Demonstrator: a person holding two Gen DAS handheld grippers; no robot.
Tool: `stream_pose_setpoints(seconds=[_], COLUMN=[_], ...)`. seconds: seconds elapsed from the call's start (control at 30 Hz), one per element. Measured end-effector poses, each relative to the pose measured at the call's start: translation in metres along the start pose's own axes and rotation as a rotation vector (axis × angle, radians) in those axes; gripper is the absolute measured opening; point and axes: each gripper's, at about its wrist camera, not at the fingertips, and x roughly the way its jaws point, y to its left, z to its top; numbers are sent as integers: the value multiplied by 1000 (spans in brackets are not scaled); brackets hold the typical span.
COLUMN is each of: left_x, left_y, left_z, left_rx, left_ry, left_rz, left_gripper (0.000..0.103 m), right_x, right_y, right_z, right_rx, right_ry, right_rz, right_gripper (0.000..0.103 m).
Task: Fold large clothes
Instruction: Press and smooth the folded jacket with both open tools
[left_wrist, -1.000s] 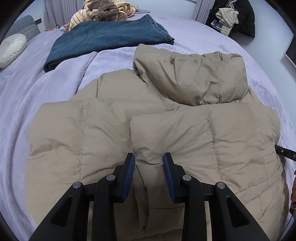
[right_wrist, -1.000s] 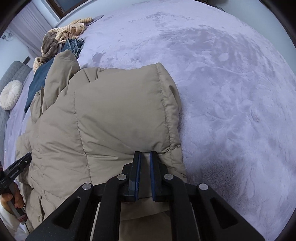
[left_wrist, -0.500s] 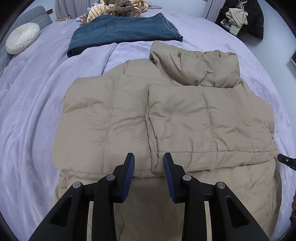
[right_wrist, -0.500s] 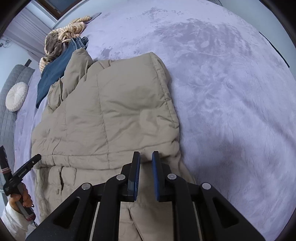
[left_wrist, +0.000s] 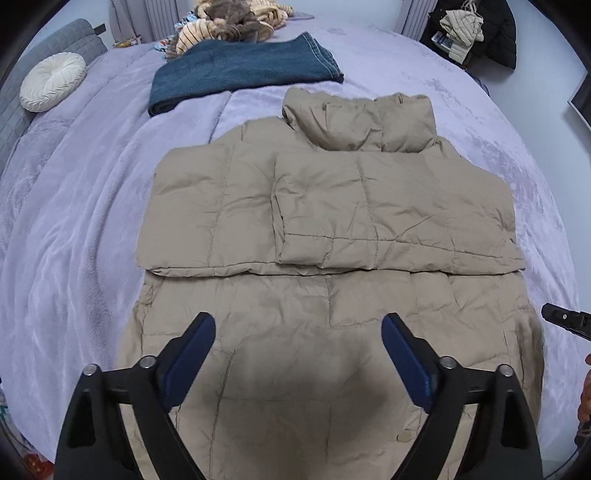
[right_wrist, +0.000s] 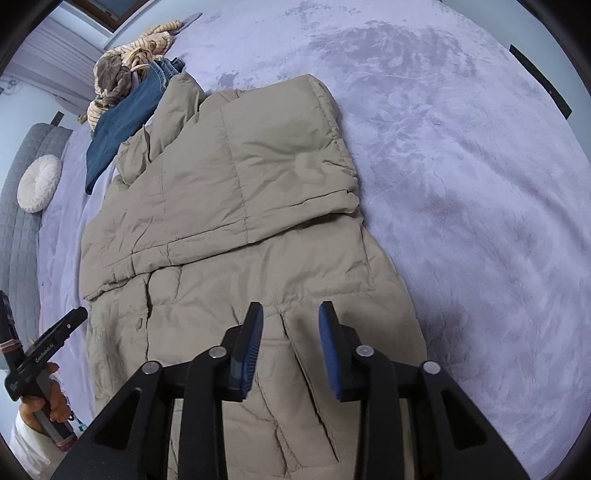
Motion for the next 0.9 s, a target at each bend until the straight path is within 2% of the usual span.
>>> stream_pose_setpoints(seconds=[0.2,0.23,0.27,0.33,0.43,0.6,0.7,0.9], left_x=[-19,-22,-24,-29,-35,-39,-40,-38], left_y=[-2,-3,-4,-6,-6,0,7,26], left_z=[-13,-17,-20,-27,-39,-58,-67,-90], left_rx=[-23,-26,-33,-46,-60,-84,-87,-73], left_ry=[31,37,42,46,61,97,101,136], left_rz=[13,22,27,20,27,31,41,4], left_gripper=[93,94,103,103,103,103,103,103], right_x=[-17,-18,-19,-21,-20,-14,-15,-15], right_y=[5,6,8,12,16,21,23,33], right_z=[-12,-15,-18,-25,-35,-53,-63,-85], right_rx=[-18,-22,-27,-38,-58,-56,-34,-11], right_ry=[13,19,25,36,59,94,93,81], right_rz=[12,16,20,36,51,56,76,72], right_gripper=[39,43,46,57,67,71,82,82])
